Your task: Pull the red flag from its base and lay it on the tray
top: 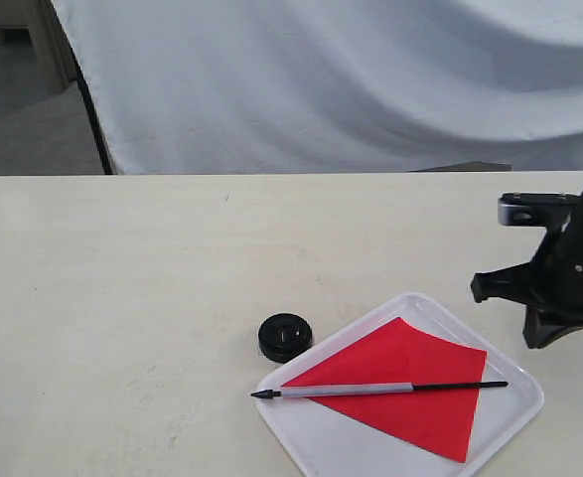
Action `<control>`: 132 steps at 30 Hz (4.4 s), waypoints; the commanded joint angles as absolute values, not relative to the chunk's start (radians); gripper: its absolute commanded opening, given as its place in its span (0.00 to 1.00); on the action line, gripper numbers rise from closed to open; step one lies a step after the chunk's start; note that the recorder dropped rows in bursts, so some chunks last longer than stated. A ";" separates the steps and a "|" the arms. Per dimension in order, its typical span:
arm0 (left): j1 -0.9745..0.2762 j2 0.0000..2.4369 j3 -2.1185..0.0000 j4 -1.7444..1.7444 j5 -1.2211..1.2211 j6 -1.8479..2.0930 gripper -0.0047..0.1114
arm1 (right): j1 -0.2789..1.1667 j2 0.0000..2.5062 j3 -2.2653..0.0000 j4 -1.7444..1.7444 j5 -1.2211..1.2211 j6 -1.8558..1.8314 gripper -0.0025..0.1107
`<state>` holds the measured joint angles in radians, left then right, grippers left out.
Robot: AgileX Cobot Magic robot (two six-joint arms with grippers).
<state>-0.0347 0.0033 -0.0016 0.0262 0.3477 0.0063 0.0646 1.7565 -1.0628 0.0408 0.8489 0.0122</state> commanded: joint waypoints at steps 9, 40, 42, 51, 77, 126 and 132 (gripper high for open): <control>-0.033 0.000 0.000 0.029 0.343 0.000 0.04 | 0.040 1.507 -1.069 -0.041 0.902 -0.015 0.02; -0.033 0.000 0.000 0.029 0.343 0.000 0.04 | 0.040 0.252 -1.069 -0.098 1.088 -0.076 0.02; -0.033 0.000 0.000 0.029 0.343 0.000 0.04 | 0.040 0.179 -1.069 -0.098 1.095 -0.071 0.02; -0.033 0.000 0.000 0.029 0.343 0.000 0.04 | 0.043 0.000 -1.084 -0.119 1.196 -0.082 0.02; -0.033 0.000 0.000 0.029 0.343 0.000 0.04 | 0.043 0.000 -0.142 -0.102 0.059 -0.048 0.02; -0.033 0.000 0.000 0.029 0.343 0.000 0.04 | 0.043 0.000 0.000 -0.079 0.106 0.015 0.02; -0.033 0.000 0.000 0.029 0.343 0.000 0.04 | 0.043 0.000 0.000 -0.079 0.106 0.015 0.02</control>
